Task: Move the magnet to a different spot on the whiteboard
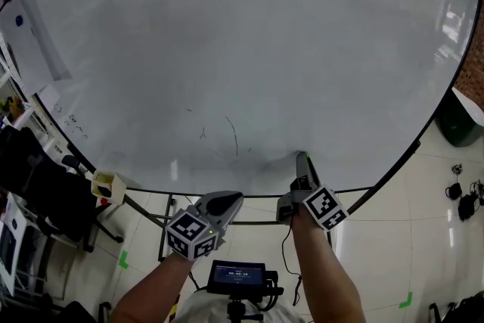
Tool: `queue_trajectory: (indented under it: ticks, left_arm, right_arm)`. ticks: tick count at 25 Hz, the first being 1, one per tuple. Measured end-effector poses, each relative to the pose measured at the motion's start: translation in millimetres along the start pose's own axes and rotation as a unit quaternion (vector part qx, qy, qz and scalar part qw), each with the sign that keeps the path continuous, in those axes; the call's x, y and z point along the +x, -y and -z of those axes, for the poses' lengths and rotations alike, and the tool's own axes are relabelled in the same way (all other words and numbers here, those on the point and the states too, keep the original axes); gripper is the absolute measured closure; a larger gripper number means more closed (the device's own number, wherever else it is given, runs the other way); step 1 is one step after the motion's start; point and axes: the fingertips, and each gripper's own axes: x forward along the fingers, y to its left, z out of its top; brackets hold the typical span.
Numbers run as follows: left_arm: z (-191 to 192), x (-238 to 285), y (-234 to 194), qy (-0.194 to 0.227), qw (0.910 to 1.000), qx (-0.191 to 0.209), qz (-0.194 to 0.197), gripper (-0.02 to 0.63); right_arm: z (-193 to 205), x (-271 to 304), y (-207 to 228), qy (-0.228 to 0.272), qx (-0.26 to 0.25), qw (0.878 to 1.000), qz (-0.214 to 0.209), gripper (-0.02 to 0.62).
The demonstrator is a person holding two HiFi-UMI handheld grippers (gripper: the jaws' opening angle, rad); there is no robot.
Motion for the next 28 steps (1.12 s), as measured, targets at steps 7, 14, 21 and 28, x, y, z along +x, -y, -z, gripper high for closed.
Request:
queue_trajectory:
  ticks: [7,14,21,28]
  left_arm:
    - [0,5,-7,-0.002,1.0,0.0,0.0,0.572]
    - [0,9,-3,0.0,1.0,-0.001,0.006,0.572]
    - [-1,6,-3,0.005,1.0,-0.008,-0.001,0.572]
    - [-1,6,11,0.009,0.9999,-0.012,-0.001,0.572]
  right_arm:
    - [-1,3,4,0.004,0.005,1.0,0.006,0.449]
    - [1,3,5,-0.012,-0.003,1.0,0.009,0.448]
    - [-1,2,4,-0.033,-0.016,0.999,0.003,0.424]
    - [-12,-9,6,-0.036,-0.02,0.999,0.003,0.403]
